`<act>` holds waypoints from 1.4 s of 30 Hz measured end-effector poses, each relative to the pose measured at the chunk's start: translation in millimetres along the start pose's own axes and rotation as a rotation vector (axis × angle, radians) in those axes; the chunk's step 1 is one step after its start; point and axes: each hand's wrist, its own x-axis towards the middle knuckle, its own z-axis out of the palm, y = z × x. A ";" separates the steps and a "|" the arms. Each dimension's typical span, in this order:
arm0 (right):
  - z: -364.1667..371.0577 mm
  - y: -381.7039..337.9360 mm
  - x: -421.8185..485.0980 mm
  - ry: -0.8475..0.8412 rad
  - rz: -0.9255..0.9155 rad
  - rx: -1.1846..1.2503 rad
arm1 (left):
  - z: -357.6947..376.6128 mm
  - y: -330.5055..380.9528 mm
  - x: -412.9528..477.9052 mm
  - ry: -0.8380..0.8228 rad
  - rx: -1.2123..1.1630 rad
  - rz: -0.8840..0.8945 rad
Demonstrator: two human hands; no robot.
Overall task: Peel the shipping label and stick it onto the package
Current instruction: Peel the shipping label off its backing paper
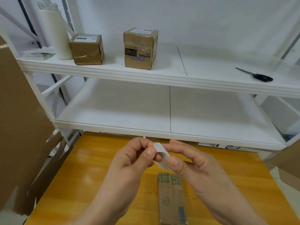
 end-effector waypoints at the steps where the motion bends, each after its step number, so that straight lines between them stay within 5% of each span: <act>1: 1.4 -0.6 0.5 -0.001 -0.014 -0.020 | 1.0 -1.0 -0.1 -0.001 0.019 0.008; 9: 2.0 -4.4 -1.7 0.111 -0.047 0.137 | 5.8 0.5 -2.8 -0.073 0.183 0.106; 22: -2.0 -4.7 -3.6 0.175 0.049 0.369 | 7.0 -5.5 -5.3 -0.084 0.066 0.030; 27: 4.0 -4.6 -4.6 0.241 -0.015 0.318 | 10.3 -8.4 -6.1 -0.076 -0.098 -0.048; 35: 12.4 -2.7 -7.6 0.301 -0.099 0.129 | 23.4 -9.7 -11.4 -0.067 -0.039 -0.113; 42: 9.6 0.6 -4.5 0.290 -0.019 0.305 | 19.7 -12.2 -9.7 -0.004 -0.070 -0.098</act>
